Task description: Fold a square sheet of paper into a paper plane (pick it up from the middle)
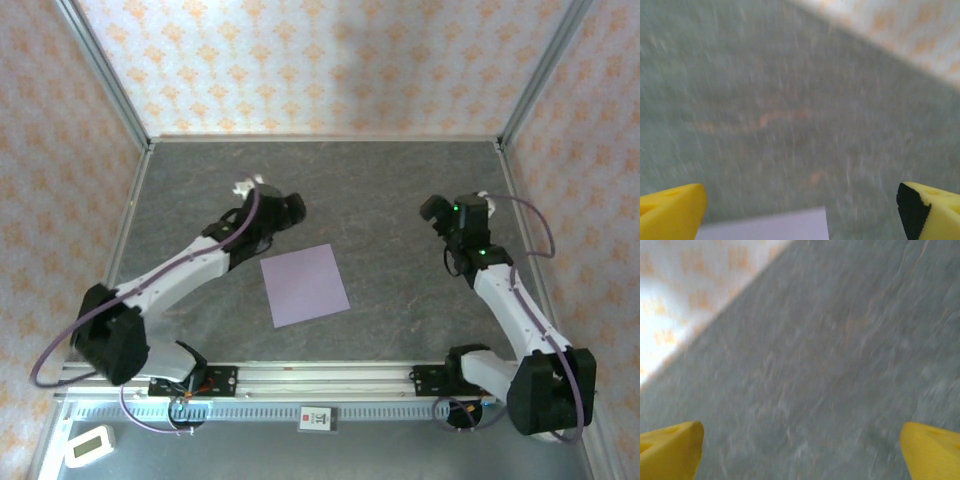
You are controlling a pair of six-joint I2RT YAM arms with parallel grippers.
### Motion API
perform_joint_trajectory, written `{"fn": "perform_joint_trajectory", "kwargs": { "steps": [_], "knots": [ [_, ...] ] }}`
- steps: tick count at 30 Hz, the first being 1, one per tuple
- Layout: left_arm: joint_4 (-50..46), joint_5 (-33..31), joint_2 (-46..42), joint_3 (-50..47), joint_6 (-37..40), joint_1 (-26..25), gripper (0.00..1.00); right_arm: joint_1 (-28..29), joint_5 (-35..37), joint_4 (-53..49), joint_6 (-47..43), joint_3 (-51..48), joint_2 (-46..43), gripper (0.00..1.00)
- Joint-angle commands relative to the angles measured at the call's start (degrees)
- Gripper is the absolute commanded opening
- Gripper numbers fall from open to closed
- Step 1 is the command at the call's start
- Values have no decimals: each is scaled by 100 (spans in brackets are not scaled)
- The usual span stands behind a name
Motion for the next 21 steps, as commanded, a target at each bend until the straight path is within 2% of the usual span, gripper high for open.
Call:
{"fn": "perform_joint_trajectory", "kwargs": {
  "steps": [1, 7, 11, 21],
  "knots": [
    [-1590, 331, 553, 330, -874, -392, 99, 99, -643, -371, 301, -105, -180, 100],
    [-1495, 561, 1138, 170, -1317, -841, 99, 151, -1386, -336, 474, -275, -97, 100],
    [-1452, 538, 1448, 324, -1363, -1062, 99, 172, -1469, -594, 287, -170, 76, 100],
    [-2053, 90, 2199, 817, -1651, -1467, 100, 178, -1653, -651, 131, -49, 287, 100]
  ]
}}
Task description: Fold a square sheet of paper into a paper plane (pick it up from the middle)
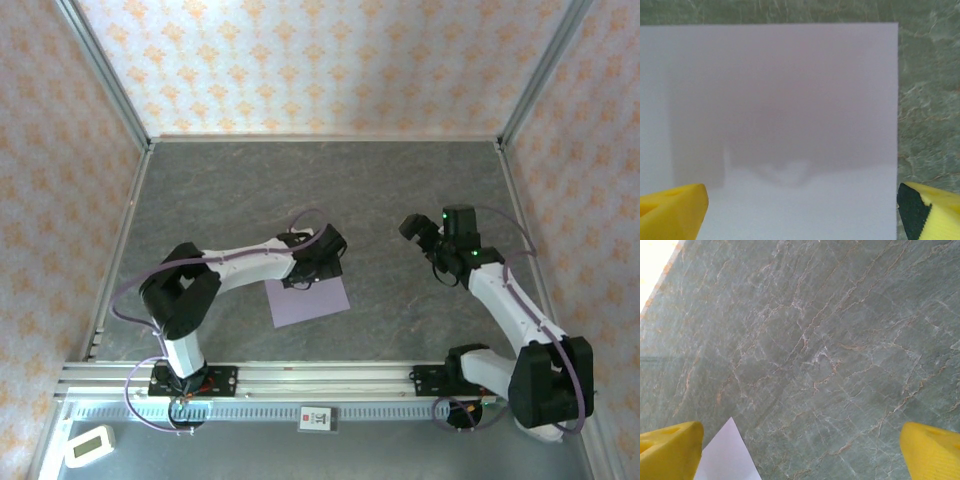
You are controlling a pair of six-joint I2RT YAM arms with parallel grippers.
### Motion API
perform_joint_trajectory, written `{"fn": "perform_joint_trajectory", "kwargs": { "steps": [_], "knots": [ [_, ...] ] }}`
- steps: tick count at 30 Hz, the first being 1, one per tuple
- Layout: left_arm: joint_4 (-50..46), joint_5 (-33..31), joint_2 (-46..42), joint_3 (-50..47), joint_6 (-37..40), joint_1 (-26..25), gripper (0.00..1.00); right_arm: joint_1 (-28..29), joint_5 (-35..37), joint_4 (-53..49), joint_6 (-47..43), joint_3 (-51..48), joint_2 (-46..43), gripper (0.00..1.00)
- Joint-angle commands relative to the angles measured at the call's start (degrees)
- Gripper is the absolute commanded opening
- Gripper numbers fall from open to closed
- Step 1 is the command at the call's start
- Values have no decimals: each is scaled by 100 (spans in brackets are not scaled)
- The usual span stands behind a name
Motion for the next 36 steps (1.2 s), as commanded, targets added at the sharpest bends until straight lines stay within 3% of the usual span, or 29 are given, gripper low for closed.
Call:
{"fn": "perform_joint_trajectory", "kwargs": {
  "steps": [1, 30, 36],
  "knots": [
    [-466, -358, 99, 122, -347, -43, 100, 32, -97, -149, -156, 179, 66, 100],
    [-466, -466, 539, -150, 27, -64, 99, 34, -27, -161, -257, 96, 28, 100],
    [-311, -407, 463, -442, 9, -61, 91, 33, 23, -191, -266, 132, -2, 100]
  ]
}}
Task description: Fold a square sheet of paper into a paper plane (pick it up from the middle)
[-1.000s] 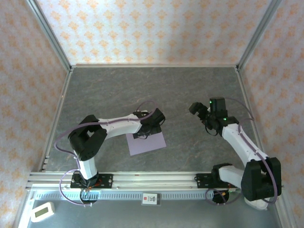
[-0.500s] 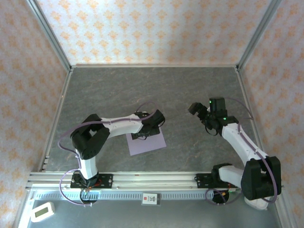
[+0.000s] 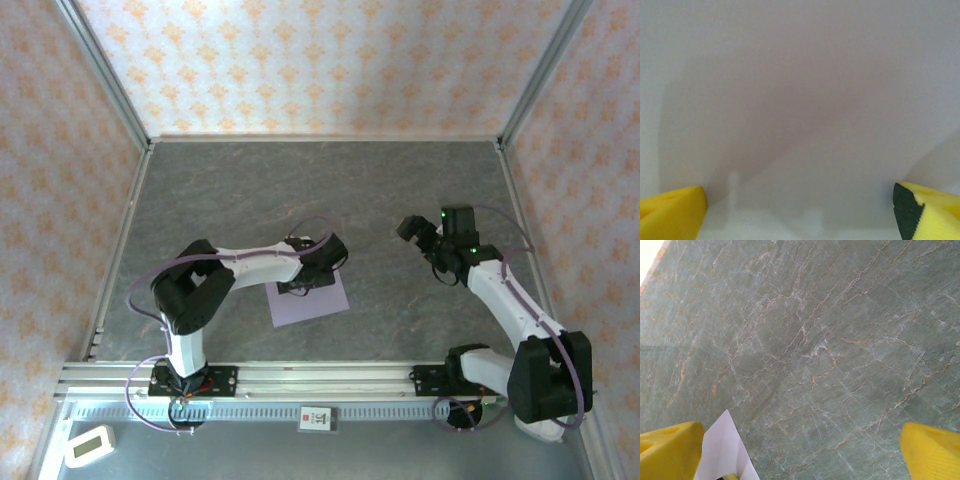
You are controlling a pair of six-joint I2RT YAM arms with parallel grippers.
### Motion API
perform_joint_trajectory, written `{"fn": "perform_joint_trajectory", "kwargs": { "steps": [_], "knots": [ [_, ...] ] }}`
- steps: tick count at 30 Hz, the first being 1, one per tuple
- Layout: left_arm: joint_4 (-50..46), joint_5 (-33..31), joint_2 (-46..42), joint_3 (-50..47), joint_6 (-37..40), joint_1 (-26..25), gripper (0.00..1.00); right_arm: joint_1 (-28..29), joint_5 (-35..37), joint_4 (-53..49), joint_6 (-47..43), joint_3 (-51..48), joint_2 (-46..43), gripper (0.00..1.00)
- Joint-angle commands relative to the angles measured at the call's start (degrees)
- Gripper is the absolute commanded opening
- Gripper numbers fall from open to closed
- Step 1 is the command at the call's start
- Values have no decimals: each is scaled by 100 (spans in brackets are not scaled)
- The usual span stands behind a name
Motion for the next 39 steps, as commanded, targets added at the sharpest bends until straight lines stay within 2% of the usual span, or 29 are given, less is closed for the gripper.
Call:
{"fn": "perform_joint_trajectory", "kwargs": {
  "steps": [1, 7, 13, 14, 16, 20, 27, 33, 39],
  "knots": [
    [-79, -5, 89, -369, 46, 7, 88, 34, 133, -106, -68, 62, -128, 100],
    [-23, -42, -154, -476, 30, 7, 74, 34, 132, -109, -79, 45, -137, 100],
    [-167, -213, -376, -302, 94, 7, 72, 34, 99, -89, -67, 1, -121, 100],
    [-188, -237, -400, -261, 112, 7, 74, 34, 97, -89, -70, 1, -110, 100],
    [-310, -325, -416, -130, 155, 6, 88, 33, 90, -82, -74, 5, -108, 100],
    [-584, -590, -417, 192, 229, 6, 100, 34, 63, -88, -82, -2, -106, 100],
    [-826, -588, -304, 650, 470, 201, 100, 34, 35, -101, -98, -17, -136, 100],
    [-687, -189, -165, 514, 911, 498, 100, 34, 22, -148, -118, -16, -169, 100],
    [-565, 122, -154, 292, 1313, 587, 100, 32, 24, -172, -134, -17, -201, 100]
  ]
}}
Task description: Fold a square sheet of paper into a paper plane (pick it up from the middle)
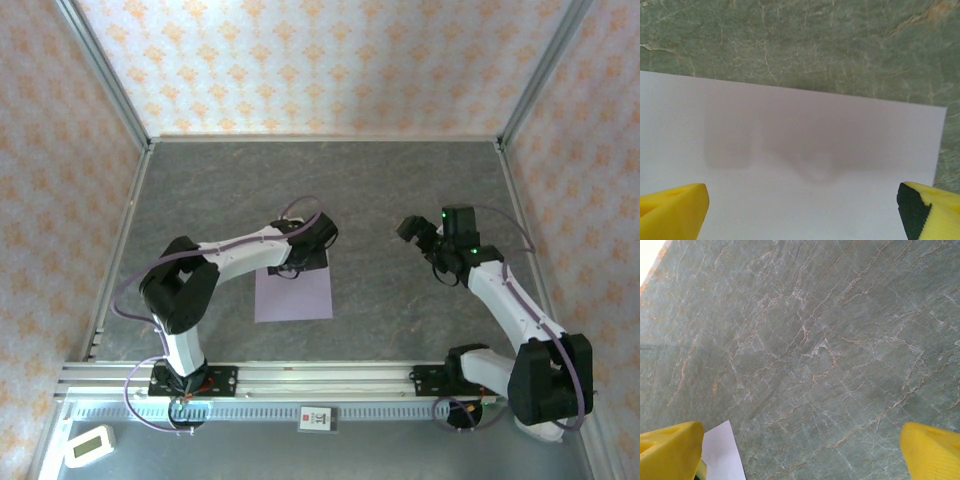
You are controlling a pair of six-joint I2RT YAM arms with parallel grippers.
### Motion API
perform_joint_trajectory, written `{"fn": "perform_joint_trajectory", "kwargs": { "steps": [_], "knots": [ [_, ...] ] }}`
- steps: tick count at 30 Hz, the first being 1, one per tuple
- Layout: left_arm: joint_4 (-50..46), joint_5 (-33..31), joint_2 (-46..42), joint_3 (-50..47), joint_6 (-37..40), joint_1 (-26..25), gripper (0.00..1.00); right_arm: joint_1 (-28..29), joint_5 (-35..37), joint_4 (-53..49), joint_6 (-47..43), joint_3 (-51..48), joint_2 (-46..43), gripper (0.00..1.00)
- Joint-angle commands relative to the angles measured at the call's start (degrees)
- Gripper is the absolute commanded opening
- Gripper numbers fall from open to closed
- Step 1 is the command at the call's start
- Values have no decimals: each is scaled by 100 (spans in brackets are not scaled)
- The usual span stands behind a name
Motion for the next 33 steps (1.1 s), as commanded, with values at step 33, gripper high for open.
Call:
{"fn": "perform_joint_trajectory", "kwargs": {
  "steps": [33],
  "knots": [
    [481, 321, -238, -1074, 399, -114, 96, 34, 111, -209, -12, -76, -303, 100]
  ]
}}
